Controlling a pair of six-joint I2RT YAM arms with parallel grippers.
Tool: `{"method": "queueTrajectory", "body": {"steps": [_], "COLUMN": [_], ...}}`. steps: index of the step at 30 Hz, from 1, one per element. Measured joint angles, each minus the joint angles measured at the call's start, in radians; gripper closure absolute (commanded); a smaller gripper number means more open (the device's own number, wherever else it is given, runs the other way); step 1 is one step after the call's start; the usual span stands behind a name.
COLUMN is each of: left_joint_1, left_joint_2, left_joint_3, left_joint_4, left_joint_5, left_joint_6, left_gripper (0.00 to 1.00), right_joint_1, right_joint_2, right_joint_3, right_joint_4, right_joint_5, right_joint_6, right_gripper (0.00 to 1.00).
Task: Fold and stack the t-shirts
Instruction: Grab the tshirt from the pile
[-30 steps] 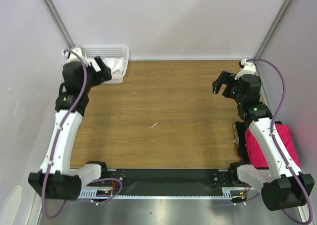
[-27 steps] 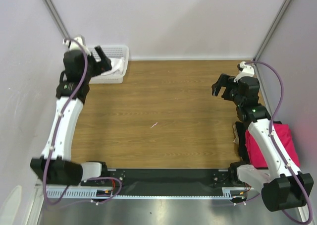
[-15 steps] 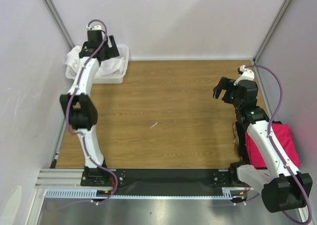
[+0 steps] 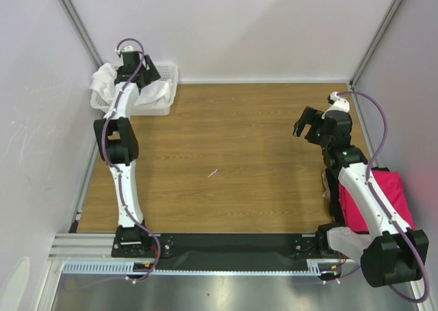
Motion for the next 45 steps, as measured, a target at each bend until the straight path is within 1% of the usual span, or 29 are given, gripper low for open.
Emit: {"method": "queueTrajectory", "body": {"steps": [6,18,20,21,23,24,29,30,31,32,33,41,45], "left_joint_1": [0.037,0.040,0.041,0.042,0.042,0.042,0.042,0.042,0.042,0.042,0.042,0.050,0.055], "left_joint_2": [0.080,0.194,0.199,0.200,0.201,0.203,0.222,0.226,0.229,0.231,0.233,0.242,0.228], "left_joint_3": [0.000,0.000,0.002,0.003,0.003,0.004,0.006,0.006,0.006,0.006,0.006,0.006,-0.011], "left_joint_4": [0.106,0.178,0.192,0.201,0.211,0.216,0.224,0.224,0.225,0.224,0.225,0.234,0.264], "left_joint_5": [0.060,0.132,0.136,0.140,0.148,0.154,0.158,0.157,0.156,0.155,0.154,0.163,0.193], "left_joint_6": [-0.136,-0.303,-0.318,-0.325,-0.340,-0.346,-0.365,-0.367,-0.375,-0.377,-0.381,-0.397,-0.370], "left_gripper": [0.00,0.00,0.02,0.09,0.15,0.25,0.47,0.58,0.65,0.75,1.00,1.00,1.00], "right_joint_1": [0.000,0.001,0.001,0.001,0.003,0.004,0.007,0.008,0.008,0.009,0.010,0.014,0.020], "right_joint_2": [0.032,0.085,0.086,0.086,0.086,0.086,0.089,0.091,0.093,0.096,0.098,0.099,0.099], "right_joint_3": [0.000,0.000,0.000,0.000,0.000,0.000,0.000,0.000,0.000,0.000,0.000,0.001,0.001], "right_joint_4": [0.005,0.015,0.015,0.015,0.017,0.018,0.019,0.019,0.019,0.019,0.019,0.019,0.019], "right_joint_5": [0.011,0.021,0.022,0.023,0.026,0.027,0.033,0.036,0.037,0.038,0.040,0.045,0.045], "right_joint_6": [0.016,0.047,0.048,0.050,0.053,0.056,0.063,0.064,0.065,0.066,0.066,0.067,0.070], "right_gripper": [0.00,0.00,0.00,0.00,0.00,0.00,0.00,0.00,0.00,0.00,0.00,0.00,0.00]}}
